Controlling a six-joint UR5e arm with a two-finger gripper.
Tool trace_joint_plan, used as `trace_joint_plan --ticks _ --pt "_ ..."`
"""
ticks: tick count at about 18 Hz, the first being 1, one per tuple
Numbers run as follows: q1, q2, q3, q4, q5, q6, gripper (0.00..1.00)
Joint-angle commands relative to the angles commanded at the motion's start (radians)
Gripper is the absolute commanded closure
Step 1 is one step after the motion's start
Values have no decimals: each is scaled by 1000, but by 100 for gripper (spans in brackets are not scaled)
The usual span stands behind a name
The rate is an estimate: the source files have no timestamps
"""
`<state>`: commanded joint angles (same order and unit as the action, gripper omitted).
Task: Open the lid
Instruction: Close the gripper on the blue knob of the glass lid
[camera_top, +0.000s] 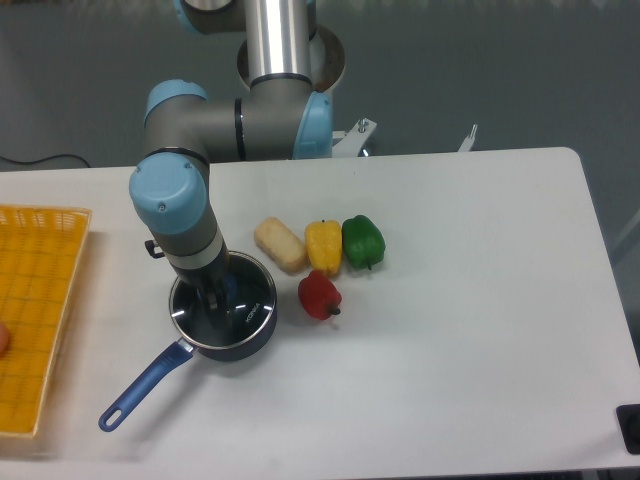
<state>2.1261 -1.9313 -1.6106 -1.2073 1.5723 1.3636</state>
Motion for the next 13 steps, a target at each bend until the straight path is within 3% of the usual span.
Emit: trace_joint_plan --ticks 13 --pt "0 -2 -15 5 -11 26 0"
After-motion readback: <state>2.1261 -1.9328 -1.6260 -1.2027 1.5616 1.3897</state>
